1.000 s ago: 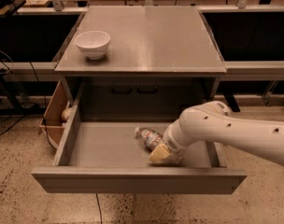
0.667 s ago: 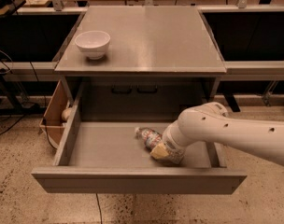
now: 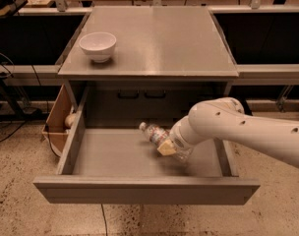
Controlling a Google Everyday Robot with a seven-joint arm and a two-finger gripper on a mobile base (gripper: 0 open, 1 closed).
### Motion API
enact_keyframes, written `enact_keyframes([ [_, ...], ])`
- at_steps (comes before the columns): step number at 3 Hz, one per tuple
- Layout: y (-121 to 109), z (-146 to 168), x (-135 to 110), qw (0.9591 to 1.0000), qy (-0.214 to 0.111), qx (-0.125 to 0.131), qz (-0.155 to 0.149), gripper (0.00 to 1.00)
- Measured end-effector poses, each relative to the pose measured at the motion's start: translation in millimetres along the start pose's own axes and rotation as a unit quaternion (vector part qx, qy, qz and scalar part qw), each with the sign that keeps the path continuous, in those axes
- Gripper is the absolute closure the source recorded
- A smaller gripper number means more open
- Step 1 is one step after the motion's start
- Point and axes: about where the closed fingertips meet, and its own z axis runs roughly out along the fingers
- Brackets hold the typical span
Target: Pick water bottle from top drawer and place on counter
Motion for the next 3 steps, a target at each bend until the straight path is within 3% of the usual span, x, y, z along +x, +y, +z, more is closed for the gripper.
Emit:
enact_keyframes([
  [1, -9.9, -36.4, -25.2, 0.9998, -0.020, -0.004, -0.006, 1.00],
  [2, -29.2, -103.8, -52.7, 0.9990, -0.040, -0.001, -0.021, 1.00],
  [3, -39.7, -149.2, -69.6, 0.9982, -0.048, 0.008, -0.036, 1.00],
])
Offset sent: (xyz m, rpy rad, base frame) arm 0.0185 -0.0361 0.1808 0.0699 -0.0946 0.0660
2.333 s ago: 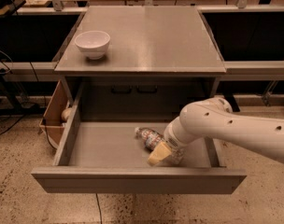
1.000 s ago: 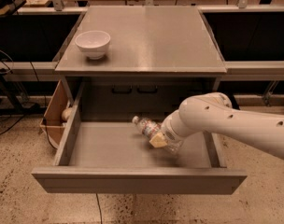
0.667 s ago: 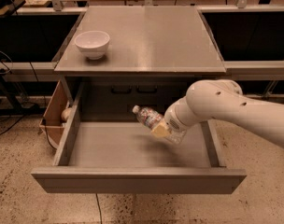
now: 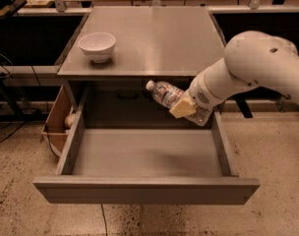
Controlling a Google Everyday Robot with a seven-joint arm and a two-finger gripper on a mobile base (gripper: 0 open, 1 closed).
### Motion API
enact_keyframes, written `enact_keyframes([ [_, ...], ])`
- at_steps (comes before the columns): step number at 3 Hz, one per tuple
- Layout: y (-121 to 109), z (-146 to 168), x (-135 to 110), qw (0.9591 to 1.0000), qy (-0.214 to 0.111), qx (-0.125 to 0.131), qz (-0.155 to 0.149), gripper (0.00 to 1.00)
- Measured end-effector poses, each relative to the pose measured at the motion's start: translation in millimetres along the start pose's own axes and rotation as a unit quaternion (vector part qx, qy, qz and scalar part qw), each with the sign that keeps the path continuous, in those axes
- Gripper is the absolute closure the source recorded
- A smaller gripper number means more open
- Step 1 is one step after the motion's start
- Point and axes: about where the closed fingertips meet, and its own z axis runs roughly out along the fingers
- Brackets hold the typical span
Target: Pick water bottle from top drawer and place on counter
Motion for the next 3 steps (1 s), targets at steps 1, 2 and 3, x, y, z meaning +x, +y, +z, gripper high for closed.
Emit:
enact_keyframes([
  [1, -15.4, -36.5, -34.3, 0.9995, -0.003, 0.011, -0.028, 1.00],
  [2, -15.4, -36.5, -34.3, 0.9995, -0.003, 0.011, -0.028, 1.00],
  [3, -25.9, -27.6, -60.1, 0.9992, -0.015, 0.013, -0.034, 1.00],
])
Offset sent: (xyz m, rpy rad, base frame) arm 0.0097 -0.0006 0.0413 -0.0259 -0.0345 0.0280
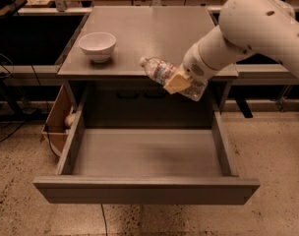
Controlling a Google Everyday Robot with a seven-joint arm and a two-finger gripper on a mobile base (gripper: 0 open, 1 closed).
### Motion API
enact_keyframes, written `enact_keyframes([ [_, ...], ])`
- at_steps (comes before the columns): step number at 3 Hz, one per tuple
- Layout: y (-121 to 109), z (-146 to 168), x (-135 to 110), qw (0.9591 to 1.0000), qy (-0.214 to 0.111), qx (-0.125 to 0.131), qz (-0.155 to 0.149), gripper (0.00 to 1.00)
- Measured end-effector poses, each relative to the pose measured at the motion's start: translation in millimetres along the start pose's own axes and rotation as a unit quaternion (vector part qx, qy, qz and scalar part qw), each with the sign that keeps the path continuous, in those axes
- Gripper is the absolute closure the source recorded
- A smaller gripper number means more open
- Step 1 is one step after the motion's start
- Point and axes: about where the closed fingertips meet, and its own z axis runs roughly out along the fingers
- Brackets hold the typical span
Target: Pick water bottle from top drawer and place on counter
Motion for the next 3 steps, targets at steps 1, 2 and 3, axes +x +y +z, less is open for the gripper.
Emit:
enact_keyframes([
  [1, -30.6, 26.8, -37.3, 0.9998, -0.021, -0.004, 0.004, 1.00],
  [2, -68.9, 55.4, -60.5, 0.9994, -0.031, 0.002, 0.018, 1.00],
  [3, -107.1, 83.1, -66.5, 0.9984, -0.029, 0.011, 0.047, 1.00],
])
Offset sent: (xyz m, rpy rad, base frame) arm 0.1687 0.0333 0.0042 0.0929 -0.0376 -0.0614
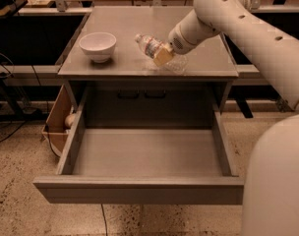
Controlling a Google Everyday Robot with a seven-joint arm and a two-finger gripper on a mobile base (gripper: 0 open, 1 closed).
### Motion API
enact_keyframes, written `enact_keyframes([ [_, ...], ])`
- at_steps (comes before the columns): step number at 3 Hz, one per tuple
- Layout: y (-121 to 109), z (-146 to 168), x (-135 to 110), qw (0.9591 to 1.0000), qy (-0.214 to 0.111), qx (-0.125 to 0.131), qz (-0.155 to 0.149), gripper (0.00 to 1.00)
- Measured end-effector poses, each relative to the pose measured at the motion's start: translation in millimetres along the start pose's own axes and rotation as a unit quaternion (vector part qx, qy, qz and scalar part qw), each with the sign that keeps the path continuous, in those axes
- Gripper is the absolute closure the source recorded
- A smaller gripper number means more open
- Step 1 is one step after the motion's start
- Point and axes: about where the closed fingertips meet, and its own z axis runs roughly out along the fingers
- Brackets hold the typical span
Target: Pick water bottle from top drawer and place on counter
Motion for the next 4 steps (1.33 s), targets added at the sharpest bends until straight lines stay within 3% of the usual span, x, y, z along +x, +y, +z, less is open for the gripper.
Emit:
enact_keyframes([
  [1, -16.1, 12.5, 1.0, 0.9998, 0.002, 0.004, 0.019, 1.00],
  [2, -19.4, 13.4, -0.1, 0.9997, 0.000, 0.003, 0.025, 0.82],
  [3, -22.1, 16.3, -2.5, 0.9994, -0.005, -0.002, 0.035, 0.50],
  [4, -22.2, 15.6, -3.1, 0.9994, -0.005, -0.002, 0.035, 0.27],
])
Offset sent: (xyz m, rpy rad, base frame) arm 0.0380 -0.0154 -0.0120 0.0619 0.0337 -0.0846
